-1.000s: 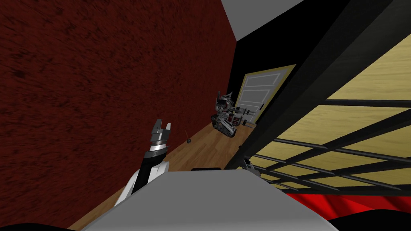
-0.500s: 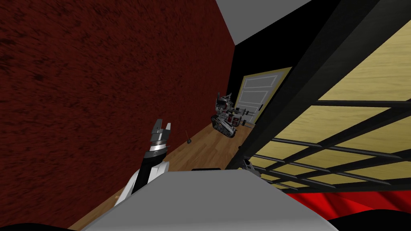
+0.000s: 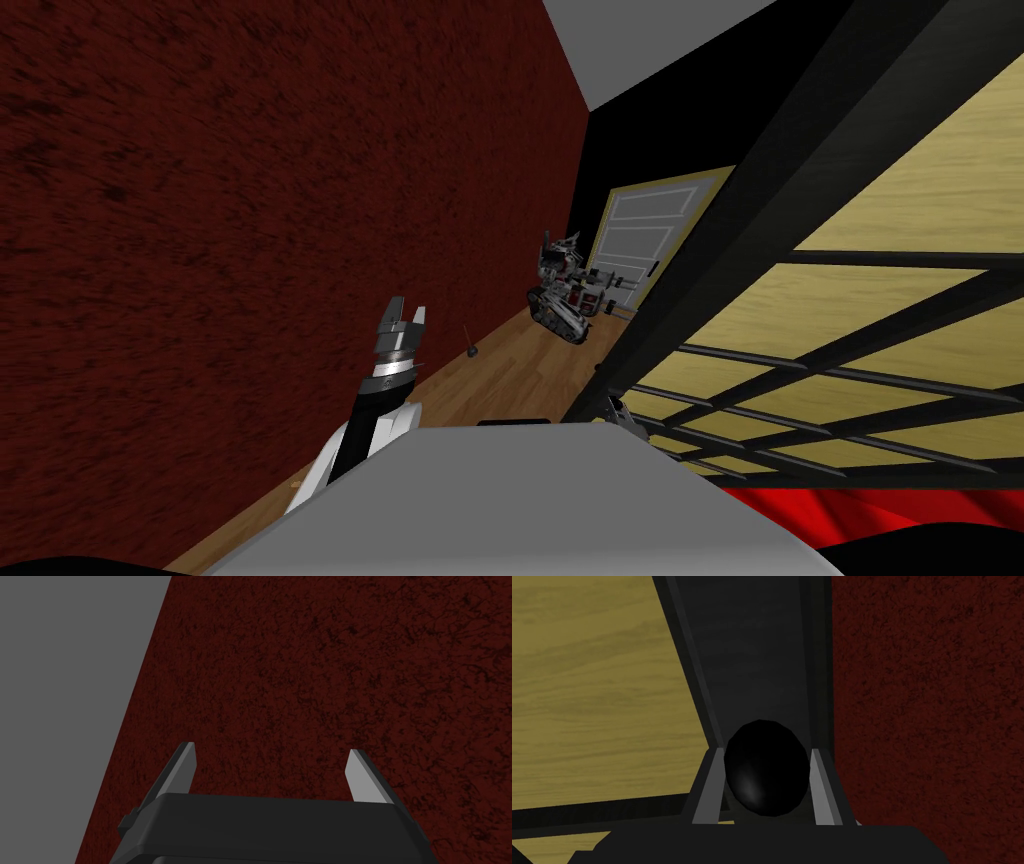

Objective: Push the door open

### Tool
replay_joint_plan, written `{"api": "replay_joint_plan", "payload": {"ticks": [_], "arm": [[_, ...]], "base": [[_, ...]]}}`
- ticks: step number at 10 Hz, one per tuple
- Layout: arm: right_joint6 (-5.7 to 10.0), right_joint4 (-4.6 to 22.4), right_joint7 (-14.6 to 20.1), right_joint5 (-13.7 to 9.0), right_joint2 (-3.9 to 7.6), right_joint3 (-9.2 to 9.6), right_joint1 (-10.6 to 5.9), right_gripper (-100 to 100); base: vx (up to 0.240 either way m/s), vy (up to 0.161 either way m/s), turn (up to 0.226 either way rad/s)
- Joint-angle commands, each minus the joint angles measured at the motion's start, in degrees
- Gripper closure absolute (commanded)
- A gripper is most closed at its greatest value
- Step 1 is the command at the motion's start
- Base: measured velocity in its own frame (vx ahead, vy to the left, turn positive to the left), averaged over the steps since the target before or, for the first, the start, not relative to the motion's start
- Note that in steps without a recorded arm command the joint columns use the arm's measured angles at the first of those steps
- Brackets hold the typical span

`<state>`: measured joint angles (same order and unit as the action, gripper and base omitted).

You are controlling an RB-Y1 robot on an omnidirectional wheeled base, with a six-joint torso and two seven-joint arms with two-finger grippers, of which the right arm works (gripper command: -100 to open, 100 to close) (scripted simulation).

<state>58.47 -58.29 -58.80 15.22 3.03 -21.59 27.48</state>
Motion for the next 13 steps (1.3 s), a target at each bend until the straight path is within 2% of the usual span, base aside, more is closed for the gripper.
{"api": "replay_joint_plan", "payload": {"ticks": [1, 5, 6, 8, 9, 11, 12, 13], "arm": [[0.07, -0.25, 2.51, -1.25, 0.23, 0.08, -0.51, 100], [-0.25, -0.19, 9.0, -4.4, 0.7, 1.05, -1.22, 100], [-0.25, -0.19, 9.57, -4.4, 0.7, 1.05, -1.22, 100], [-0.44, -0.16, 13.21, -6.28, 0.93, 1.63, -1.64, 100], [-0.44, -0.16, 13.66, -6.28, 0.93, 1.63, -1.64, 100], [-0.64, -0.13, 17.23, -8.23, 1.16, 2.24, -2.08, 100], [-0.64, -0.13, 17.84, -8.23, 1.16, 2.24, -2.08, 100], [-0.76, -0.11, 20.06, -9.33, 1.27, 2.58, -2.33, 100]], "base": [[0.002, -0.008, 0.028], [0.004, -0.013, 0.037], [0.0, -0.015, 0.017], [0.0, -0.013, 0.033], [-0.004, -0.011, 0.018], [-0.001, -0.012, 0.037], [0.005, -0.009, 0.018], [0.005, -0.014, 0.023]]}}
